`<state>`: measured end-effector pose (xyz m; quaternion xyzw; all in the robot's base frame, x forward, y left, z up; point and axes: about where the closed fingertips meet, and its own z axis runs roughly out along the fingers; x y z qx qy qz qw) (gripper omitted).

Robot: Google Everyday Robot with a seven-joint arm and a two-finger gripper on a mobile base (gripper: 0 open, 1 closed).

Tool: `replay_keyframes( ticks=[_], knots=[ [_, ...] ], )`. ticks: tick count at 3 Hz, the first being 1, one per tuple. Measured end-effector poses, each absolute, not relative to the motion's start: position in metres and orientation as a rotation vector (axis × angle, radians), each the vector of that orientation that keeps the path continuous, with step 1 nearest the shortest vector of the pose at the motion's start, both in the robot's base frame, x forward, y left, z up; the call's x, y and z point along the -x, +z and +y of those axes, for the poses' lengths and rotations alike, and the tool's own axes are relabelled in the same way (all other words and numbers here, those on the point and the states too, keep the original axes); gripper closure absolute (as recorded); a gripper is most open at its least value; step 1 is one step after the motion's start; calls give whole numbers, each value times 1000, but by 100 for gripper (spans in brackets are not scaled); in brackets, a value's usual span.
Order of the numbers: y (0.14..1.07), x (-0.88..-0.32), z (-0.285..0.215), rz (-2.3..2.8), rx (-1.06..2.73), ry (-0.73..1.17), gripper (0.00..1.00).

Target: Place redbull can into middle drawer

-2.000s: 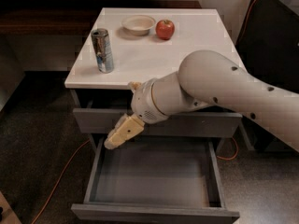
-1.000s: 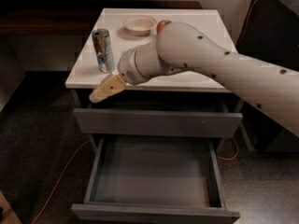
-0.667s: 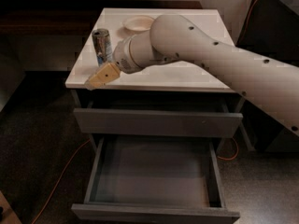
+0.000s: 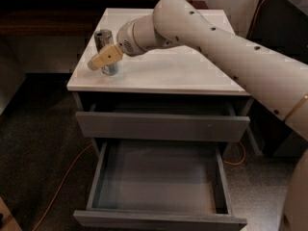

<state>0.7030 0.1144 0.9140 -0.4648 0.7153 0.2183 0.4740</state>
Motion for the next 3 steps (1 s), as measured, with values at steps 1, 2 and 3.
replay_keyframes(
  ticks=[1,2,3],
  knots=[
    [918,-716,117,1744,1116,542,0],
    [917,-723,123,1738,1104,550,18],
    [916,-721,128,1728,1110,567,41]
  ],
)
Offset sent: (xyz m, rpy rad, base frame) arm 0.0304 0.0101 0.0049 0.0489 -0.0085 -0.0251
